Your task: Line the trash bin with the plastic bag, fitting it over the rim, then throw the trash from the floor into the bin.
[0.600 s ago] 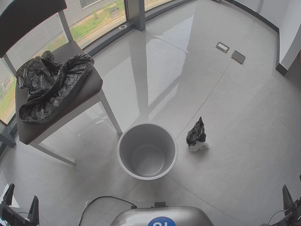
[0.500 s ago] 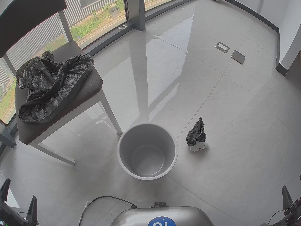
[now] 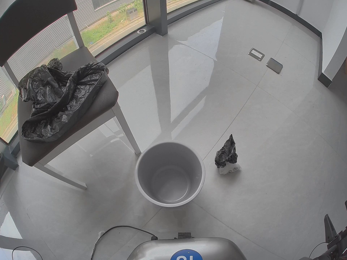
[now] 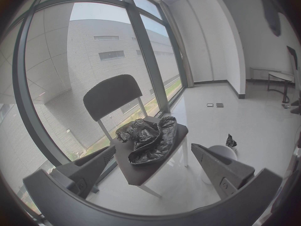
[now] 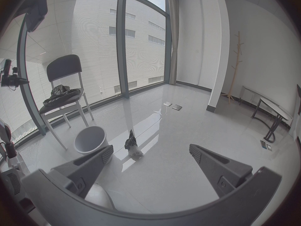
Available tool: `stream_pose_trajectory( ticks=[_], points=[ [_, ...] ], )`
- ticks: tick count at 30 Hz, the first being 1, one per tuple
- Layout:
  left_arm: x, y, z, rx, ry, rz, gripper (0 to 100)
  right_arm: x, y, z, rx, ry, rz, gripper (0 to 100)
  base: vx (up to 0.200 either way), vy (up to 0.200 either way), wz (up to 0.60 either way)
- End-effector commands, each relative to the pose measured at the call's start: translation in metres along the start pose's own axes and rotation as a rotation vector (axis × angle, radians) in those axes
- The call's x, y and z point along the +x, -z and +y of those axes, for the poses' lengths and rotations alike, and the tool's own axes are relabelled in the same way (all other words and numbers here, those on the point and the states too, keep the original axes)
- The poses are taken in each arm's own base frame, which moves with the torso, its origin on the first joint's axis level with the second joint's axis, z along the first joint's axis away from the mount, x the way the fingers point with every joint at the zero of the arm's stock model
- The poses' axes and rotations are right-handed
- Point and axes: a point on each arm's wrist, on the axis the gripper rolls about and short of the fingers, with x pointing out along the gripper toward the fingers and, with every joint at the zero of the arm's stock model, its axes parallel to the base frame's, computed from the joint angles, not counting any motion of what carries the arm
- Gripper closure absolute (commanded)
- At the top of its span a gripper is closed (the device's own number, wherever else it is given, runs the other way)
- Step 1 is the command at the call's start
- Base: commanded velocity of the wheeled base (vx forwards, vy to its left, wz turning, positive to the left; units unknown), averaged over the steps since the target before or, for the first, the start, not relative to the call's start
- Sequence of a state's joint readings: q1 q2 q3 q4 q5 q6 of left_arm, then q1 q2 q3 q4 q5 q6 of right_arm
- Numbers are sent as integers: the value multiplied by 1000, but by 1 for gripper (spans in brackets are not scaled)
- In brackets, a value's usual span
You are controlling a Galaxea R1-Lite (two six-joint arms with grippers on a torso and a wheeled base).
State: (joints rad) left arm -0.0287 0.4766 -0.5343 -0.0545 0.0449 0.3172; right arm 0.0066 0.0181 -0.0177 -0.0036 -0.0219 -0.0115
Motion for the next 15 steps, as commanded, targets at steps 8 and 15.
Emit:
stream_pose_trajectory(
  ticks=[8, 15],
  points=[
    [74, -47, 17, -143, -30, 403, 0, 0, 5, 0, 1, 0, 8, 0, 0, 0, 0],
    [76, -34, 13, -298, -53, 492, 0, 0, 5, 0, -1, 0, 8, 0, 0, 0, 0]
  ],
)
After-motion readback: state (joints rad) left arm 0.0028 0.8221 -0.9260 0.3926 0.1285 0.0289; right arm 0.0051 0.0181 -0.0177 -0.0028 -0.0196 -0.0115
